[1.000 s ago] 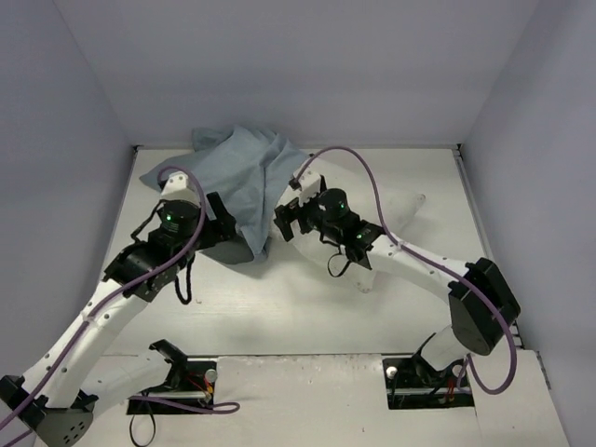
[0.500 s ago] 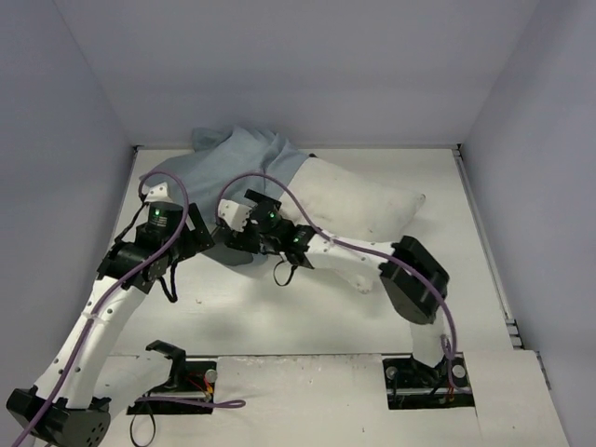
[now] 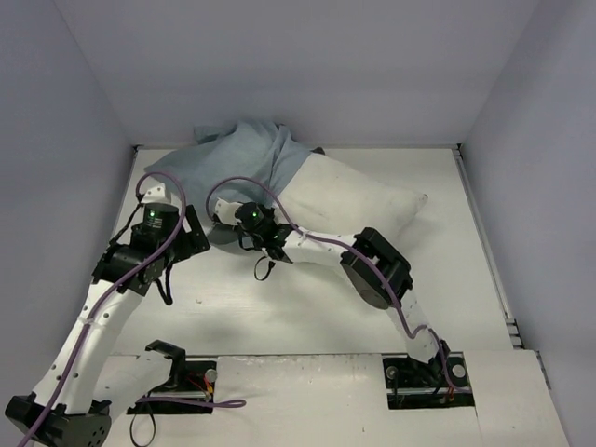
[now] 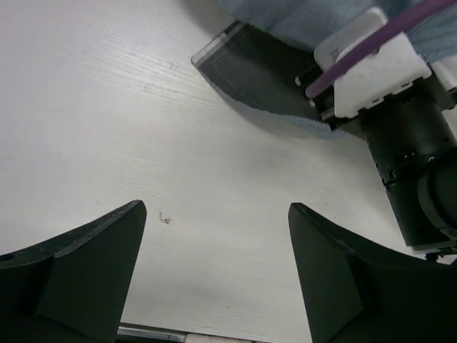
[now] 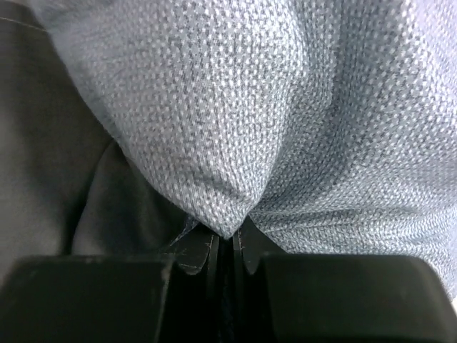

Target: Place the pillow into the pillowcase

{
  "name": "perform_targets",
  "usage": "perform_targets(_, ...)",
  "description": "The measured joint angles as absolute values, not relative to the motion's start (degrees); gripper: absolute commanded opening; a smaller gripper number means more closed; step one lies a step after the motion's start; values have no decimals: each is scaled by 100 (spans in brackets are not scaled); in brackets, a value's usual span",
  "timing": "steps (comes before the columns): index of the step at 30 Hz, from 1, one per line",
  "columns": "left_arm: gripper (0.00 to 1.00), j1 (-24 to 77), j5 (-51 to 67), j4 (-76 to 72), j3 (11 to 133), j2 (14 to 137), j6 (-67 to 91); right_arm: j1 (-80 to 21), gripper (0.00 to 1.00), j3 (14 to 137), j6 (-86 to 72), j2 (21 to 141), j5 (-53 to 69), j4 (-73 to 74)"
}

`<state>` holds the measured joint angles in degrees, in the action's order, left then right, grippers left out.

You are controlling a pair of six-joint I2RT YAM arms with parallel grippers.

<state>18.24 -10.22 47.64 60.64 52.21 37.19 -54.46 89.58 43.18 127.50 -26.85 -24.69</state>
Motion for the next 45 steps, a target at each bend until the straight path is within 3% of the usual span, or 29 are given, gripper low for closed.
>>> perform_targets(8, 77, 1824, -1500, 4814, 7566, 5223, 3170, -5295, 0, 9122, 2829, 11080, -248, -480)
perform_targets(14, 77, 1820, -1441, 4775, 9343, 5614, 2587, -4910, 0, 10350, 1085, 9922, 1380, 244)
perform_targets(19, 77, 1820, -1017, 4744, 10213, 6055, 2259, -3944, 0, 11552, -1068, 10062, 2602, 276)
perform_targets(23, 77, 1817, -768, 4748, 10366, 6449, 2091, -3039, 1, 12267, -2550, 10954, 3317, 38)
perform_targets(25, 77, 1791, -659, 4768, 10311, 6657, 2032, -2714, 16, 12436, -2998, 11526, 3553, -123)
perform_targets(26, 77, 1769, -596, 4775, 10267, 6737, 2014, -2596, 41, 12438, -3157, 11810, 3612, -156)
perform_targets(27, 77, 1743, -508, 4762, 10173, 6858, 2010, -2473, 52, 12431, -3284, 12116, 3647, -156)
perform_targets(29, 77, 1717, -355, 4770, 9933, 7048, 2005, -2265, 71, 12339, -3345, 12654, 3658, -145)
perform_targets(31, 77, 1706, -110, 4799, 9542, 7286, 1990, -2097, 81, 12193, -3273, 13063, 3671, -82)
perform_targets(38, 78, 1706, 283, 4904, 9026, 7876, 1688, -1745, 95, 11507, -2220, 12943, 3426, 34)
perform_targets(45, 79, 1706, 578, 4668, 9061, 8632, 998, -1697, 96, 9782, -895, 10514, 2744, -148)
